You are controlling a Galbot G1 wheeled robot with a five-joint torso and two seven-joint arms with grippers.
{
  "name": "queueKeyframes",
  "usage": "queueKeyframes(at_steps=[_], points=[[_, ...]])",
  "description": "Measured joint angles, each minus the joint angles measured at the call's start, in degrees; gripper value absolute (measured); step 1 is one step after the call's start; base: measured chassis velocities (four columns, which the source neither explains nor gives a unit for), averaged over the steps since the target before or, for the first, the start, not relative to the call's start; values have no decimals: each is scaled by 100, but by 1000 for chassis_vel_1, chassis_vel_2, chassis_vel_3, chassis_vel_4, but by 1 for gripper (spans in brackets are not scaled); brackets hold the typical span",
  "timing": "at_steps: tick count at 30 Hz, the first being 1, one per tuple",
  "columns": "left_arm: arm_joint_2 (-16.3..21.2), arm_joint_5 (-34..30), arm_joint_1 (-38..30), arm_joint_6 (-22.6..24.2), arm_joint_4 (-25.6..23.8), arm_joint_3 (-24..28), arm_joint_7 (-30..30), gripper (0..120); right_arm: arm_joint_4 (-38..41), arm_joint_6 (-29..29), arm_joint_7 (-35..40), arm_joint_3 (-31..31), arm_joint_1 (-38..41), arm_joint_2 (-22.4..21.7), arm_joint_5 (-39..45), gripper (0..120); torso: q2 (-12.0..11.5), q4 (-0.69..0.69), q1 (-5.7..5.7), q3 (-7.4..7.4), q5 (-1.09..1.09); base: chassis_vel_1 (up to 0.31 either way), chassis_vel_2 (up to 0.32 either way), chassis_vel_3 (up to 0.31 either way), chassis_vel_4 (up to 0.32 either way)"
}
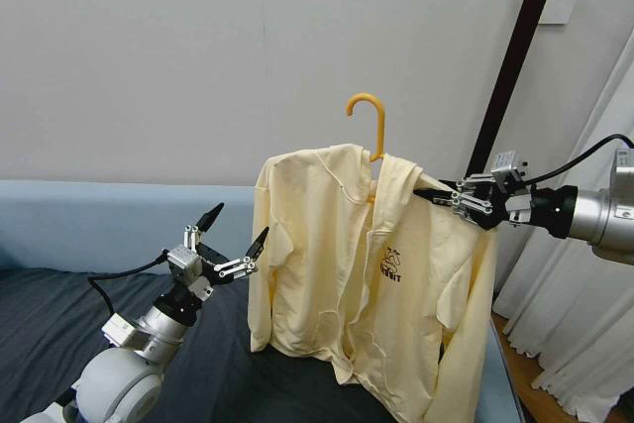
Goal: Pick up the clothes from the sofa and hang them on the clothes hanger.
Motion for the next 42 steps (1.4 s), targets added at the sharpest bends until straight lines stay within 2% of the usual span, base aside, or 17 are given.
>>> queueKeyframes(at_steps=[2,5,6,10,11,14,19,20,23,30,42], points=[[-43,21,88,-32,-38,-74,0,100,73,16,74,33,0,-78,79,8,0,0,0,0,0,0,0,0,0],[-217,87,259,-91,-58,-183,-1,100,272,12,818,144,5,-243,397,8,0,0,0,0,0,0,0,0,0],[-217,87,259,-91,-58,-183,-1,100,272,12,818,144,5,-243,397,8,0,0,0,0,0,0,0,0,0],[-407,244,534,-251,-84,-269,19,100,713,-99,2865,341,10,-570,1179,8,0,0,0,0,-1,0,0,0,0],[-407,244,534,-251,-84,-269,19,100,713,-99,2865,341,10,-570,1179,8,0,0,0,0,-1,0,0,0,0],[-440,285,610,-332,-91,-307,41,100,884,-359,3785,460,94,-859,1460,8,0,0,0,-1,-1,0,0,0,0],[-443,289,588,-369,-83,-301,44,100,1063,-768,4539,525,122,-1104,1589,8,0,-1,0,0,0,0,0,0,0],[-443,289,552,-376,-82,-274,46,100,1163,-955,5081,562,134,-1198,1692,8,0,-1,0,0,0,0,0,0,0],[-434,279,462,-377,-73,-219,46,100,1192,-1181,5763,625,144,-1328,1751,8,0,0,0,-1,0,0,0,0,0],[-391,262,312,-345,-70,-149,42,100,663,-1318,6155,630,127,-1343,1447,8,0,-1,0,0,0,0,0,0,0],[-431,258,175,-223,-3,-118,16,100,-795,-1222,5933,407,105,-737,-17,8,0,0,0,0,0,0,0,0,0]])
